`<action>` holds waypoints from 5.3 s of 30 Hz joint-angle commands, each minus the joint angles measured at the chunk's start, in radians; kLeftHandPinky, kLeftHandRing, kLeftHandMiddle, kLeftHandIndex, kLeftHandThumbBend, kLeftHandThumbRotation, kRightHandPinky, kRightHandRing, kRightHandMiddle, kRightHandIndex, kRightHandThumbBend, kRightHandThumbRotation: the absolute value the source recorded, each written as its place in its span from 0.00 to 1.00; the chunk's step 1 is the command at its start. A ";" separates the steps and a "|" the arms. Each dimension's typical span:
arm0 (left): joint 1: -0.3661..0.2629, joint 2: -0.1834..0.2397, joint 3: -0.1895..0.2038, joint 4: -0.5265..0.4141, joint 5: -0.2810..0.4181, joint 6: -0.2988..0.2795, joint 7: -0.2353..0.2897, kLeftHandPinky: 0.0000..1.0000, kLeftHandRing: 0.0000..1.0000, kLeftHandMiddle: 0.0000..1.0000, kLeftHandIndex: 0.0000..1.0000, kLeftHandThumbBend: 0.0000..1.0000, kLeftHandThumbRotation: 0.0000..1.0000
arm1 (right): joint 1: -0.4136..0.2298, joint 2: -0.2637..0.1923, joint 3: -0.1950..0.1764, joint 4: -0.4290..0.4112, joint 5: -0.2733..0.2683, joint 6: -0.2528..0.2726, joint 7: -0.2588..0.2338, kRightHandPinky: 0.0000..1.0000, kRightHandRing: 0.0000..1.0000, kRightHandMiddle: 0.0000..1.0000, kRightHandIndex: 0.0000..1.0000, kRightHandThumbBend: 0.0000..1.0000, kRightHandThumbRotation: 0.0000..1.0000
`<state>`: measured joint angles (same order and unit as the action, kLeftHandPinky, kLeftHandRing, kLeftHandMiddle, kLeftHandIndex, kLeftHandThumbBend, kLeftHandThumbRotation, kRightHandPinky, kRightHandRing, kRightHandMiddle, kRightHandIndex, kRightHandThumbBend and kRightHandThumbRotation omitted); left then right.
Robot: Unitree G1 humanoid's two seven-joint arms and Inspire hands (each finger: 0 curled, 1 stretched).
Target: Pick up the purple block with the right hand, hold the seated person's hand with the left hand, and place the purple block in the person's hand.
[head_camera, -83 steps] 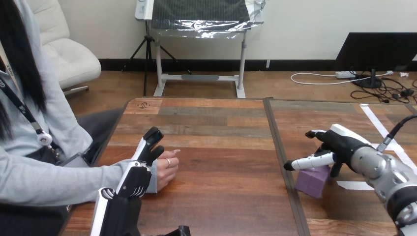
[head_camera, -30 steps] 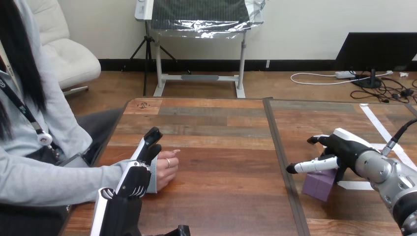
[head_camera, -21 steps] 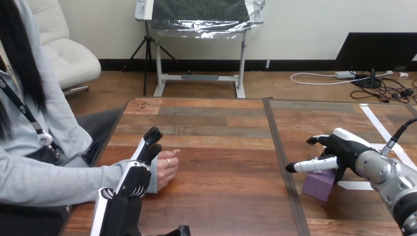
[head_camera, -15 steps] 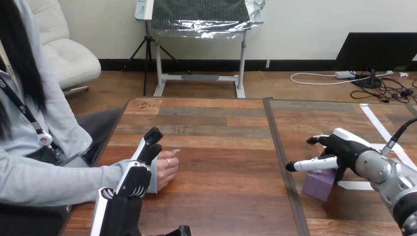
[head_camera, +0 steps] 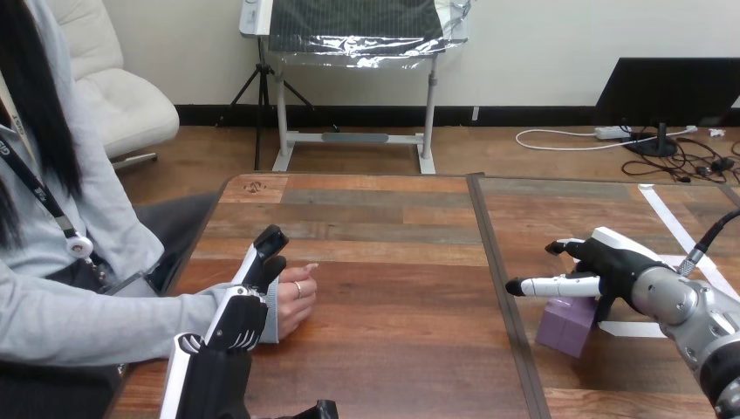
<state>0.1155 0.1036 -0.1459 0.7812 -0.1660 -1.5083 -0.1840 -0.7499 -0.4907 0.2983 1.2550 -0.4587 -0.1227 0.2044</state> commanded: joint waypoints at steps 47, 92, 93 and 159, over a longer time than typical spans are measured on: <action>-0.041 0.001 0.000 -0.023 -0.019 0.000 -0.009 0.94 0.97 0.96 0.91 1.00 0.56 | -0.019 -0.098 -0.041 -0.078 0.072 -0.113 0.183 0.20 0.31 0.40 1.00 0.99 0.58; -0.046 0.026 0.007 -0.025 -0.044 -0.021 -0.028 0.92 0.95 0.95 0.91 1.00 0.57 | 0.002 -0.122 -0.007 -0.061 0.000 -0.134 0.174 0.13 0.20 0.31 0.99 1.00 0.31; -0.047 0.028 0.005 -0.027 -0.045 -0.020 -0.029 0.92 0.95 0.95 0.91 1.00 0.57 | 0.004 -0.121 -0.006 -0.060 -0.003 -0.132 0.168 0.13 0.20 0.31 0.99 1.00 0.31; -0.048 0.024 0.000 -0.020 -0.075 -0.004 -0.069 0.94 0.96 0.96 0.92 1.00 0.59 | 0.044 -0.072 -0.265 -0.122 0.313 -0.416 -0.015 0.81 0.87 0.89 0.95 0.99 0.76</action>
<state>0.1160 0.1372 -0.1434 0.7793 -0.2360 -1.5015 -0.2495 -0.6437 -0.5881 0.0964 1.1521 -0.2072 -0.4925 0.1771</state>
